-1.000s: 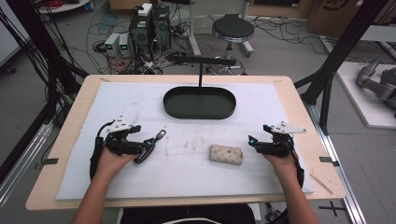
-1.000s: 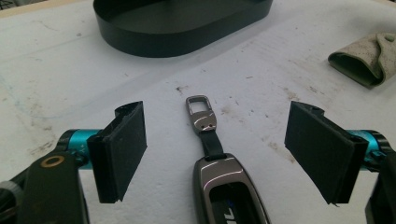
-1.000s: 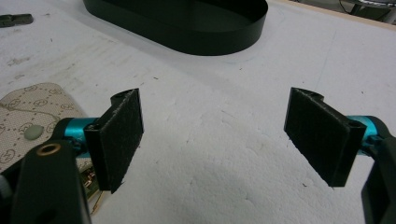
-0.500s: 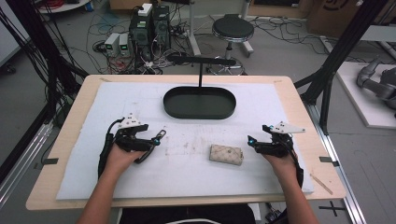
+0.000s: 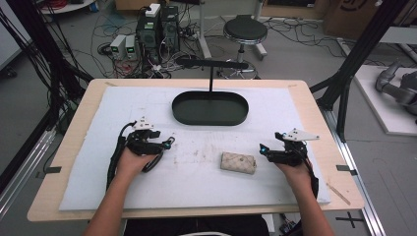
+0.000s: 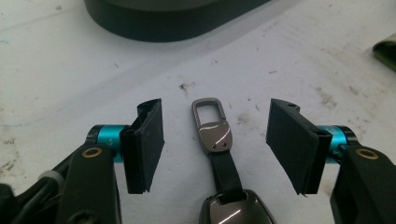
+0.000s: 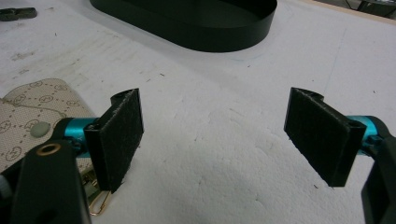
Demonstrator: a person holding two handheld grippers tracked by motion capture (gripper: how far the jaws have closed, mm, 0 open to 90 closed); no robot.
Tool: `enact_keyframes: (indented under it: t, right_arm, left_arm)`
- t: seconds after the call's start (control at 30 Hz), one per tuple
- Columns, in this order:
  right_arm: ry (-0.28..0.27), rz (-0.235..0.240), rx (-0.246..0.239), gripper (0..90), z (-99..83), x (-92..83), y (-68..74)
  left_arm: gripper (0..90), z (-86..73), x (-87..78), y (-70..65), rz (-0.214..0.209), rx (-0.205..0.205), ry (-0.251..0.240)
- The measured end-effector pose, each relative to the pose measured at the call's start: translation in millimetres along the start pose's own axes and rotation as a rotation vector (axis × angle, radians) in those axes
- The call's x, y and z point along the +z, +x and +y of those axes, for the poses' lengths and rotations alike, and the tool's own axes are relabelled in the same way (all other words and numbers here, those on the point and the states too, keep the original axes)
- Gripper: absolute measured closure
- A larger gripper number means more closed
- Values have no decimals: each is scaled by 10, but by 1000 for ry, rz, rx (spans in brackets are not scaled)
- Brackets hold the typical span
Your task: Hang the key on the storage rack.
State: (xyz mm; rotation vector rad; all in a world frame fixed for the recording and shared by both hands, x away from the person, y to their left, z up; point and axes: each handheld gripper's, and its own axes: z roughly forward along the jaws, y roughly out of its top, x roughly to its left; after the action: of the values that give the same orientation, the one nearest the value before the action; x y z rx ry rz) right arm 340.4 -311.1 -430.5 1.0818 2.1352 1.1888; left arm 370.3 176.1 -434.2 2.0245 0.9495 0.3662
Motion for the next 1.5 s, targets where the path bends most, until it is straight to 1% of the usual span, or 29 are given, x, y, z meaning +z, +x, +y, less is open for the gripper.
enact_keyframes:
  t: [0.13,0.23,0.3,0.37,0.5,0.6,0.63,0.67,0.7,0.73,0.8,0.87,0.97,1.0,1.07,1.13,1.2,1.23,1.3,1.33,1.43,1.5]
  right_arm:
    - [-4,0,5,202,-1,-7,-8]
    - [-1,0,9,202,-3,-2,-11]
    - [3,-2,4,203,-3,-1,-8]
    - [4,1,3,202,-5,1,-2]
    - [5,-1,1,203,-11,-4,-1]
    - [7,-6,4,202,-14,-3,-14]
    - [6,-7,6,202,-14,-4,-15]
    - [6,-6,7,202,-14,-5,-16]
    - [7,-6,6,202,-15,-6,-16]
    - [7,-6,2,202,-17,-6,-16]
    - [8,-6,4,202,-19,-8,-10]
    - [8,-5,5,203,-20,-10,-7]
    - [10,-7,5,202,-23,-9,-8]
    - [12,-5,6,202,-23,-8,-10]
    - [12,-5,5,203,-22,-6,-13]
    - [12,-4,6,202,-23,-6,-11]
    - [12,-4,1,203,-24,-6,-8]
    - [11,-4,1,203,-24,-7,-5]
    - [8,-1,2,203,-26,-12,0]
    - [9,-1,2,203,-31,-14,0]
    - [9,-2,8,203,-38,-10,-9]
    - [3,-2,9,203,-37,-10,-17]
  left_arm:
    - [392,-7,9,-17,7,5,25]
    - [418,-16,23,-26,9,10,54]
    - [435,-27,44,-33,17,14,73]
    - [445,-39,66,-43,20,9,88]
    - [507,-55,92,-69,31,32,123]
    - [540,-62,81,-72,42,34,123]
    - [555,-66,73,-76,50,28,121]
    - [574,-67,67,-69,46,30,123]
    - [586,-74,62,-74,50,19,118]
    - [607,-77,59,-76,52,21,119]
    - [652,-84,52,-92,63,38,121]
    - [700,-94,49,-111,63,44,115]
    - [773,-107,39,-138,71,65,110]
    - [792,-111,39,-137,70,70,108]
    - [801,-119,37,-139,68,78,104]
    - [812,-122,37,-147,70,95,99]
    - [829,-119,34,-163,71,139,98]
    - [843,-118,27,-176,70,153,91]
    - [865,-109,6,-192,74,167,79]
    - [871,-103,-11,-192,66,176,72]
    - [878,-75,-64,-194,51,180,27]
    - [879,-52,-106,-196,46,174,-5]
